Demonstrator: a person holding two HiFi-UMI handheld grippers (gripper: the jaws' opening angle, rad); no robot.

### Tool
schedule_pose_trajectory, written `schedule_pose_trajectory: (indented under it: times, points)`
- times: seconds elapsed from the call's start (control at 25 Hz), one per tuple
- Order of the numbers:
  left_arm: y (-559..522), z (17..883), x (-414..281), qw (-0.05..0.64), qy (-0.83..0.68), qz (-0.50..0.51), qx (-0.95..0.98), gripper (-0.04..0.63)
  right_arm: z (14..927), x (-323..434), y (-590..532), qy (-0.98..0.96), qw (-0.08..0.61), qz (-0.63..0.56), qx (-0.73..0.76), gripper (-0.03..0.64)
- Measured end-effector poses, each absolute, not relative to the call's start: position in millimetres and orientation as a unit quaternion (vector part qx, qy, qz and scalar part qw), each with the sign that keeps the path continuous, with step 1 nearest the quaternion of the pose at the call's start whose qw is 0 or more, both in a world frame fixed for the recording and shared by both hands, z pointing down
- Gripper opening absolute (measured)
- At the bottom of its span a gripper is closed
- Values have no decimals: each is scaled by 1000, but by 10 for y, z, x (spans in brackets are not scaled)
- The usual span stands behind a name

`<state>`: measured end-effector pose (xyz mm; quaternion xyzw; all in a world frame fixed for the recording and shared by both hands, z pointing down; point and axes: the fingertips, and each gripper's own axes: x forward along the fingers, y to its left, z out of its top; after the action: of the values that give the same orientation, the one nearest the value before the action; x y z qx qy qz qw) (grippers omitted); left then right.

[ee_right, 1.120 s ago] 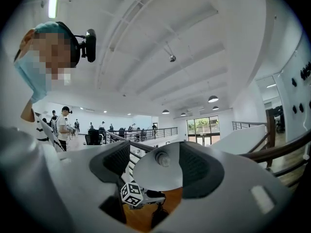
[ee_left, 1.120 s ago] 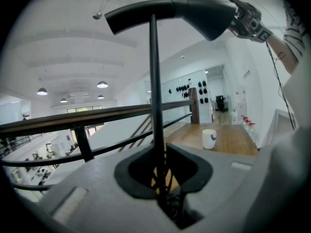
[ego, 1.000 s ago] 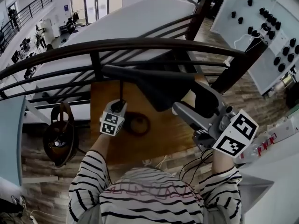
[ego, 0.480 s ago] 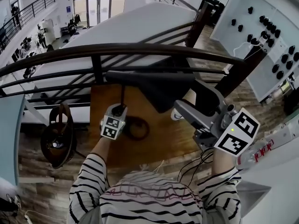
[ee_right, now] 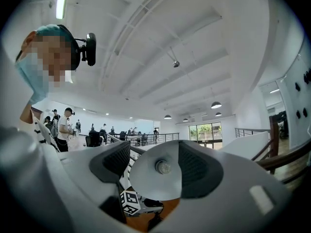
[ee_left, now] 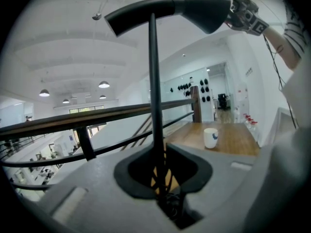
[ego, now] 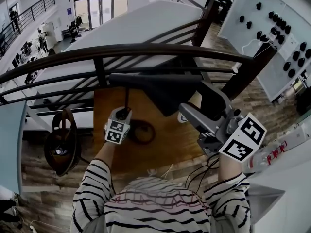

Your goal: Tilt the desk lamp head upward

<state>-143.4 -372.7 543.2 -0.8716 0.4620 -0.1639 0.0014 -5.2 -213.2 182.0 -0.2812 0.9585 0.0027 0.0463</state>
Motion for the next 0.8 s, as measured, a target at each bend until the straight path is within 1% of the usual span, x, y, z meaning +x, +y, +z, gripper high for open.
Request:
schedule_pose_trajectory:
  times: [0.16, 0.32, 0.44, 0.64, 0.8]
  points:
    - [-3717, 5410, -1388, -8, 452, -171, -876, 61, 1795, 15, -2109, 958, 67, 10, -279, 307]
    - [-3679, 5376, -1404, -35, 449, -152, -880, 71, 1813, 23, -2055, 957, 76, 12, -280, 295]
    - [-3610, 5387, -1373, -60, 448, -136, -882, 126, 1918, 86, -2001, 957, 77, -1, -281, 291]
    - [-3467, 5360, -1352, -62, 455, -138, -878, 141, 2099, 261, -1951, 952, 80, -23, -293, 291]
    - [-3253, 5340, -1450, -70, 461, -125, -876, 141, 2374, 286, -1863, 949, 75, -52, -301, 290]
